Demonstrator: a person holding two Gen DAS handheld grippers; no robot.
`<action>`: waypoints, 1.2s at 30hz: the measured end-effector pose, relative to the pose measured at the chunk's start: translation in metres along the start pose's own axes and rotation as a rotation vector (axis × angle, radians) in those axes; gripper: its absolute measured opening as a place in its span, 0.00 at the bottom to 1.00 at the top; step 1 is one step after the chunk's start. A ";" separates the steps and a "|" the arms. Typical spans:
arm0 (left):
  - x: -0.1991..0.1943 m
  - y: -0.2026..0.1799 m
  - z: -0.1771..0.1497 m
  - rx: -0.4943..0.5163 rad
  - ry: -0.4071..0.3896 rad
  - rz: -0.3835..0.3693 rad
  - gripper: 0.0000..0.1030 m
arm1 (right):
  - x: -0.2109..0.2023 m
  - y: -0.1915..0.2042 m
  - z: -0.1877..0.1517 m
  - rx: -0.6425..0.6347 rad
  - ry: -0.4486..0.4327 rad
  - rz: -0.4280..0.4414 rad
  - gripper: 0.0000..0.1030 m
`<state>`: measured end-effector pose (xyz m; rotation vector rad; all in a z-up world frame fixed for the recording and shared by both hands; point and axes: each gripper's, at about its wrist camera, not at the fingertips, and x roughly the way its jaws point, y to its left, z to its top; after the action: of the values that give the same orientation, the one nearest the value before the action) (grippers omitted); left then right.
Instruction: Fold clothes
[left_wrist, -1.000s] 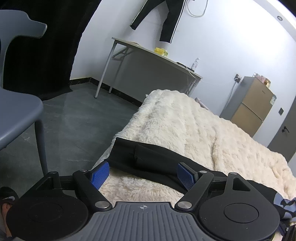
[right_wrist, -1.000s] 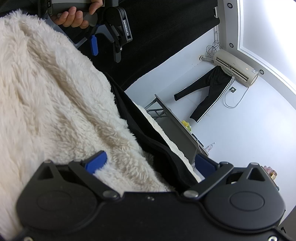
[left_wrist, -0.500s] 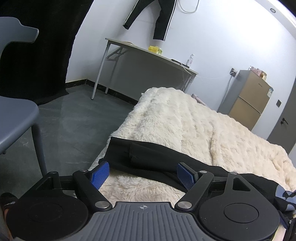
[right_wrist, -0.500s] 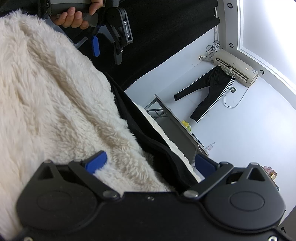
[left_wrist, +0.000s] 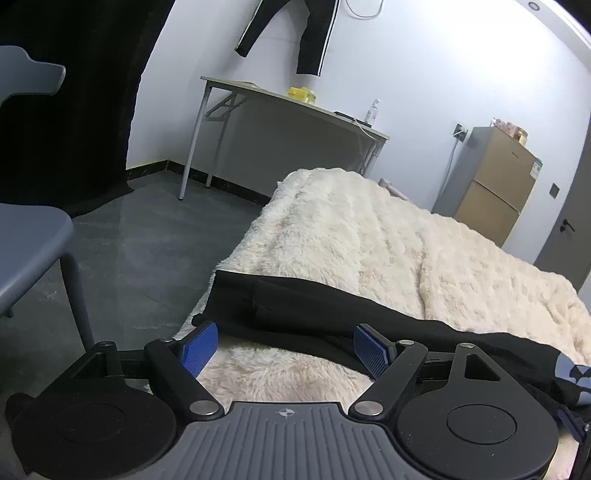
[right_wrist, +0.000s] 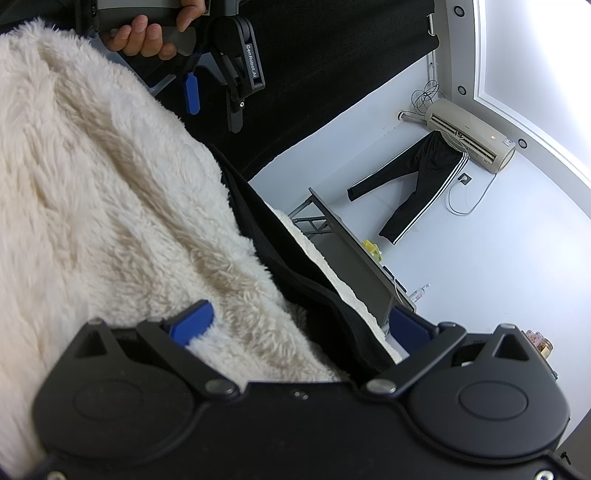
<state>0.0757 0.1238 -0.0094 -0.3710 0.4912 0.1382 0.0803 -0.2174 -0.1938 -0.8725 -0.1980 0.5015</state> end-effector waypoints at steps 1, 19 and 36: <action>0.000 0.000 0.000 0.001 0.000 -0.001 0.75 | 0.000 0.000 0.000 0.000 0.000 0.000 1.00; 0.004 0.024 -0.003 -0.221 0.113 -0.173 0.75 | -0.001 -0.001 0.002 -0.002 0.003 0.000 1.00; 0.012 0.008 0.034 0.139 0.026 -0.068 0.73 | -0.003 0.000 0.000 -0.002 -0.015 -0.021 1.00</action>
<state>0.0995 0.1443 0.0096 -0.2531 0.5108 0.0331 0.0780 -0.2186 -0.1942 -0.8683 -0.2210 0.4883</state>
